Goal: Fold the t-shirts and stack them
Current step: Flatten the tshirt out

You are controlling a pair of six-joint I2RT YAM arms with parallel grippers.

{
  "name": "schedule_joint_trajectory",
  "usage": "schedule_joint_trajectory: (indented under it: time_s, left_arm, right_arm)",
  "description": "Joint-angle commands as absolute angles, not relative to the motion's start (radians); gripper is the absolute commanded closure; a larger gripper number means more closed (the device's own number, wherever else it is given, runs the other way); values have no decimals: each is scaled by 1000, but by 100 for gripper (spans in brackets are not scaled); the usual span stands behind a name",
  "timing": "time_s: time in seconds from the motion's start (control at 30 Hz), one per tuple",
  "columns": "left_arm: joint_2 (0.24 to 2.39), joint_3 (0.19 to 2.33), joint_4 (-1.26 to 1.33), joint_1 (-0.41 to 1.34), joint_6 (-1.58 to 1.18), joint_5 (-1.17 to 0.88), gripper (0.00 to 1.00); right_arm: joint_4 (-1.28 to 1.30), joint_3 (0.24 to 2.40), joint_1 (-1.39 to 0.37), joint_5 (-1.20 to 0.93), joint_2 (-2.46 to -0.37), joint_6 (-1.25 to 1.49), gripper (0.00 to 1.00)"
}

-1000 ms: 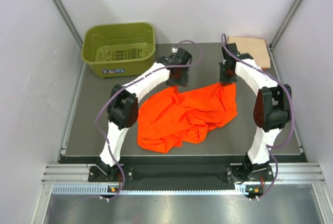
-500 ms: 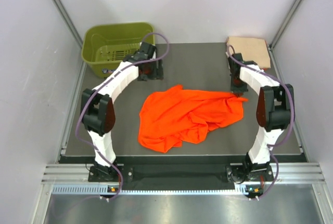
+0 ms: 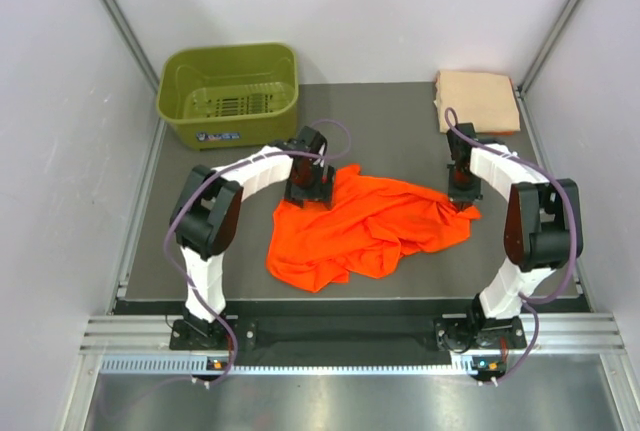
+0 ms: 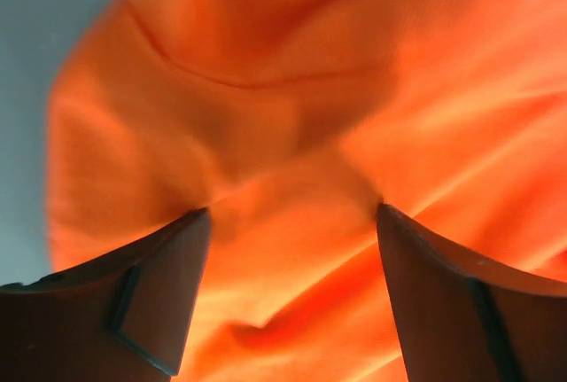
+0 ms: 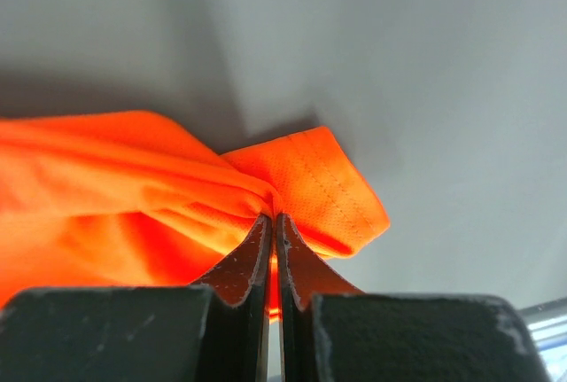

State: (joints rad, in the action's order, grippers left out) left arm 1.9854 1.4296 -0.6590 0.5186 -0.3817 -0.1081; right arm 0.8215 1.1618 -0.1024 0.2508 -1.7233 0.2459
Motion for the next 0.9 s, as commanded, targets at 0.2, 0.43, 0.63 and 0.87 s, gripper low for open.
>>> schedule_joint_trajectory:
  time_s: [0.2, 0.43, 0.63, 0.87]
  left_arm:
    - [1907, 1250, -629, 578, -454, 47, 33]
    - [1915, 1318, -672, 607, -459, 199, 100]
    - [1692, 1321, -761, 667, -488, 271, 100]
    - [1442, 1139, -847, 894, -695, 200, 100]
  right_arm:
    - [775, 1189, -107, 167, -1678, 244, 100]
    - [779, 1198, -126, 160, -1658, 242, 100]
    - [770, 1206, -152, 135, -1666, 242, 100]
    - [762, 1157, -213, 118, -1649, 253, 100]
